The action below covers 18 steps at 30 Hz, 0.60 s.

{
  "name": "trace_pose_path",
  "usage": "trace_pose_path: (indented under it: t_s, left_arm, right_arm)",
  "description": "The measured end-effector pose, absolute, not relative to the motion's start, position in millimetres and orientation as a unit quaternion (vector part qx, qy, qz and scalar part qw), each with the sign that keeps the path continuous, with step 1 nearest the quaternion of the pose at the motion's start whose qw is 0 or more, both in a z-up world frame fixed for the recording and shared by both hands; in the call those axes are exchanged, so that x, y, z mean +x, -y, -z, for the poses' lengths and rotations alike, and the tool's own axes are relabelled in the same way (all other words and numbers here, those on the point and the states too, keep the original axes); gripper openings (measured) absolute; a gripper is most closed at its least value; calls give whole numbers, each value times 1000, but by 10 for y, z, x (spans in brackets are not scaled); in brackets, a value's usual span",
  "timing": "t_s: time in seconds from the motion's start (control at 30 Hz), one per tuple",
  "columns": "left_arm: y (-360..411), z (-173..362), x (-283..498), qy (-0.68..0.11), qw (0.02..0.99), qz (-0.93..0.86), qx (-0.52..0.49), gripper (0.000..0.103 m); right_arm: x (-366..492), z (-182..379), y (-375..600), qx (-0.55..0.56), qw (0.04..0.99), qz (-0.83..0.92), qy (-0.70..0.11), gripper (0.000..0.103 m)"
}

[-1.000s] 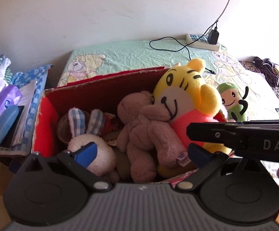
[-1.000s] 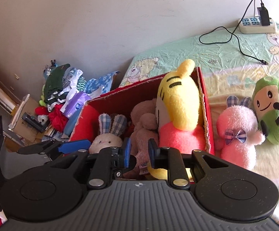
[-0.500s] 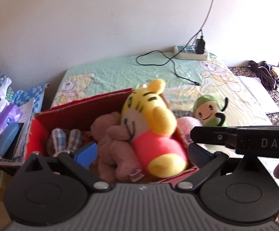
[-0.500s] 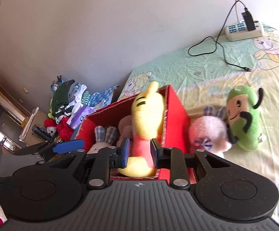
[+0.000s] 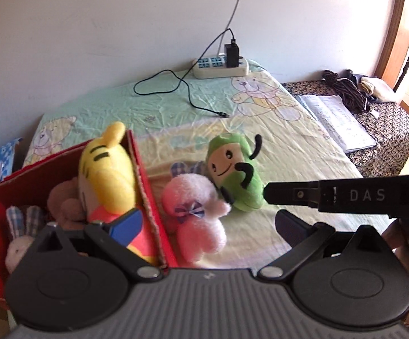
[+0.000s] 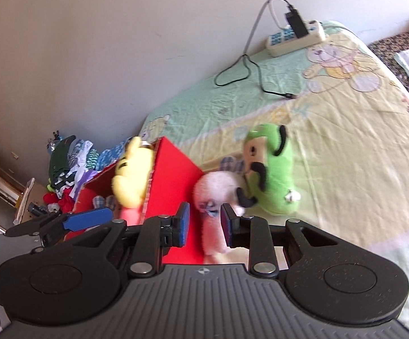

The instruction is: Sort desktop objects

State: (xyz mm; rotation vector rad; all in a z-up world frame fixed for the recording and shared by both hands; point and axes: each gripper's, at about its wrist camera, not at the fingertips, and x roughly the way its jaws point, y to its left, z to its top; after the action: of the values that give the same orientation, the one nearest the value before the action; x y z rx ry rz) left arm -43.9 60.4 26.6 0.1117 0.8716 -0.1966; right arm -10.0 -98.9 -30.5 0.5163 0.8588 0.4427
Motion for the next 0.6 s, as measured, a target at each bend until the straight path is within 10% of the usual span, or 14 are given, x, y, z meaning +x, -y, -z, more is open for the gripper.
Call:
trace_pose_path:
  t_s: [0.6]
  left_arm:
    - [-175, 255, 231, -447, 888, 111, -15, 100]
  right_arm:
    - [380, 699, 1710, 270, 832, -178, -451, 33]
